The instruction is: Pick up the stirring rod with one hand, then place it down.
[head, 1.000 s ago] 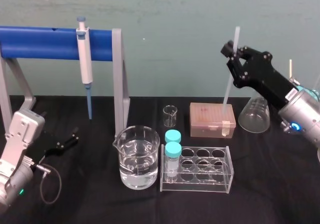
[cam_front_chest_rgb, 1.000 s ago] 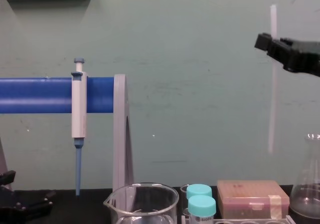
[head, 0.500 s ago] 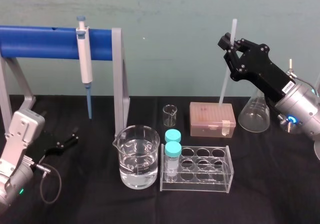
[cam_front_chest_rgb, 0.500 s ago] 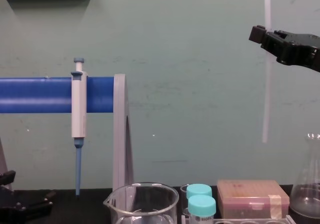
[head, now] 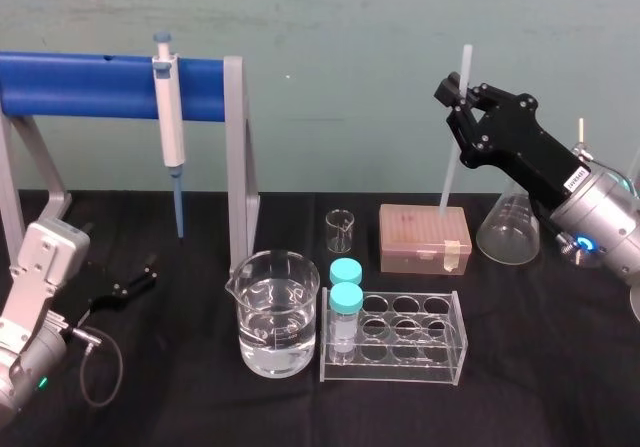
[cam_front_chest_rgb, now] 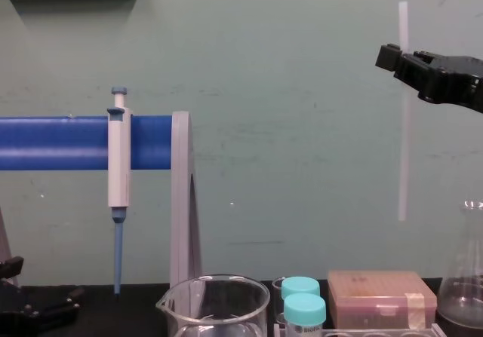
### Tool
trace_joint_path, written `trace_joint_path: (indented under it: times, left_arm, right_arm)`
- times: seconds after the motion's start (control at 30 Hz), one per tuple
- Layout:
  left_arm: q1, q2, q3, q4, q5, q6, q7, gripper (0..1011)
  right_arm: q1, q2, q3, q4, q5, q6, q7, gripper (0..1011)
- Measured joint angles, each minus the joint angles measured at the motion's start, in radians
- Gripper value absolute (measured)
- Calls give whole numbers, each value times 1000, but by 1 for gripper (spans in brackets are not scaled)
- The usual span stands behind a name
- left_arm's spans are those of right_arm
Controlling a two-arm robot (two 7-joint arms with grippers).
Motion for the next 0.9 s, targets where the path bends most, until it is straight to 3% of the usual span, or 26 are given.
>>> trace_joint_path:
  times: [0.9]
  left_arm:
    - [0, 0, 0, 0, 0, 0, 0, 1000]
  right_arm:
    - [-13, 4, -2, -15, -2, 5, -8, 67]
